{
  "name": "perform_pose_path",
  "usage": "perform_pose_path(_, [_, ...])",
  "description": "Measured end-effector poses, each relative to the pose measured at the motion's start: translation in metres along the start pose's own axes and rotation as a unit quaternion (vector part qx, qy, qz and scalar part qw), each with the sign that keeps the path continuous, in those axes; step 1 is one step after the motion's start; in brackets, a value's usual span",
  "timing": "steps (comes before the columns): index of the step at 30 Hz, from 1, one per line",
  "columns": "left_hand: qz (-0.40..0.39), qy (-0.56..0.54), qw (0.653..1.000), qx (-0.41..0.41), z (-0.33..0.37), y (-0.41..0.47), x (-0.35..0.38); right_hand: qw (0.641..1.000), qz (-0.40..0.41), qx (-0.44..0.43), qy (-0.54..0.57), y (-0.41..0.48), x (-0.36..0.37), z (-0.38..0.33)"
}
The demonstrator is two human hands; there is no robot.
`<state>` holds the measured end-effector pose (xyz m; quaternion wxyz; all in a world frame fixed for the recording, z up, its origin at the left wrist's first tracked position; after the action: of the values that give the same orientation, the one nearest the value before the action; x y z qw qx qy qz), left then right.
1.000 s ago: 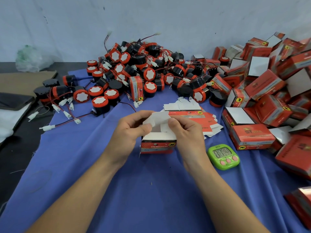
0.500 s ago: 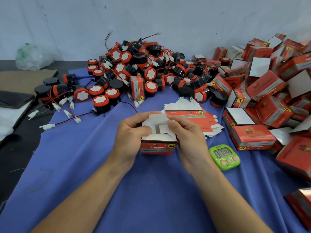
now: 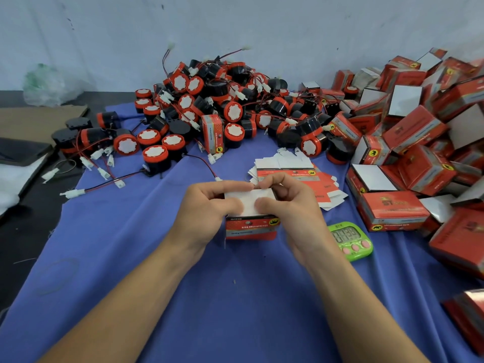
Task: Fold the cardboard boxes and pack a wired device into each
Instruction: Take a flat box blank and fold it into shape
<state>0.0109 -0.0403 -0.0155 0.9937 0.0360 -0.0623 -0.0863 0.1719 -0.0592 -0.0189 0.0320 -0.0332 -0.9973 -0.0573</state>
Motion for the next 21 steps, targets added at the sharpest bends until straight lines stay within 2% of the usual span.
perform_pose_path(4, [0.032, 0.025, 0.999, 0.011, -0.002, -0.005, 0.0, 1.0, 0.022, 0.009, -0.018, -0.001, 0.002, 0.002])
perform_pose_path(8, [0.047, -0.029, 0.998, 0.022, -0.001, -0.007, 0.004, 0.997, 0.061, 0.043, 0.021, -0.001, -0.006, 0.006])
perform_pose_path(11, [0.068, -0.016, 0.997, 0.023, -0.003, -0.006, 0.002, 0.984, 0.069, 0.051, -0.155, -0.005, -0.01, 0.006])
perform_pose_path(13, [0.061, -0.012, 0.997, 0.037, -0.003, -0.007, 0.001, 0.975, 0.067, 0.017, -0.211, -0.008, -0.008, 0.001])
perform_pose_path(17, [0.054, 0.021, 0.995, 0.085, 0.0, -0.01, 0.0, 0.995, 0.047, -0.046, -0.07, -0.006, -0.001, -0.014])
perform_pose_path(19, [0.037, 0.036, 0.994, 0.092, -0.002, -0.01, 0.006, 0.995, 0.04, -0.079, -0.035, -0.007, 0.0, -0.022])
perform_pose_path(21, [0.024, 0.029, 0.998, 0.058, -0.009, -0.008, 0.012, 0.986, 0.038, -0.13, -0.096, -0.011, 0.001, -0.03])
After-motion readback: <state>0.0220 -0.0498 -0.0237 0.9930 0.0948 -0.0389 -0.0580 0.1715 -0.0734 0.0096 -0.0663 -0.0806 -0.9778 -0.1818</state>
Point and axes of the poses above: each hand's wrist, its own y-axis towards the middle knuckle, its own x-axis out of the palm, z = x × y, the point moved 7 cm from there along y, towards the middle knuckle, and after that the axes turned 7 degrees about -y, right-handed, at the moved point
